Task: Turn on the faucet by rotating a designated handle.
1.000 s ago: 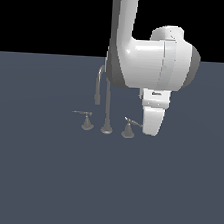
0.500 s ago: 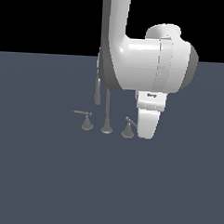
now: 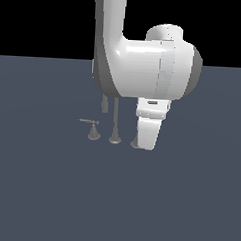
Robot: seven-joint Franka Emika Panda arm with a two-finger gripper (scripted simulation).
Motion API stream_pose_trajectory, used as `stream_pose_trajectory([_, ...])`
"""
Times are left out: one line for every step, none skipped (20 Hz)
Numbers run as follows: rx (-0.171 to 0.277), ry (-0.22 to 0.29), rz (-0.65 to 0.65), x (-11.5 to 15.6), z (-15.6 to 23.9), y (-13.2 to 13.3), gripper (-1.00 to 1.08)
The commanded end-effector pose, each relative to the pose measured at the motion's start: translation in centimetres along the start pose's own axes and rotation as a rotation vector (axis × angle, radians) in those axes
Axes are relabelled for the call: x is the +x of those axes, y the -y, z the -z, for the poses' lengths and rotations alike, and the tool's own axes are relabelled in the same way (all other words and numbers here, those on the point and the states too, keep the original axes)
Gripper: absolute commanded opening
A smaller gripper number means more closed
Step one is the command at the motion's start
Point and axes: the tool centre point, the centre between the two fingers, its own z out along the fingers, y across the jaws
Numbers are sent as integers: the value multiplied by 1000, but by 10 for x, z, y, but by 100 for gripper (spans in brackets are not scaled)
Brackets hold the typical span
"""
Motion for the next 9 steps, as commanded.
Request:
stream_pose_trajectory([0,6,28,-25,0,1,-100])
stream_pose_trajectory([-1,7,32,-31,-1,1,-100])
stream_pose_trajectory([-2,8,36,-38,-1,2,-100])
stream_pose_trajectory([-3,9,41,-44,-1,2,-100])
stream_pose_trajectory([-3,10,45,-51,-1,2,-100])
stream_pose_trajectory([-4,11,50,-57,-2,3,-100])
stream_pose_trajectory([-5,12,54,-64,-2,3,-100])
stream_pose_trajectory([-6,13,58,-70,-2,3,-100])
stream_pose_trajectory([-6,13,58,-70,-2,3,-100])
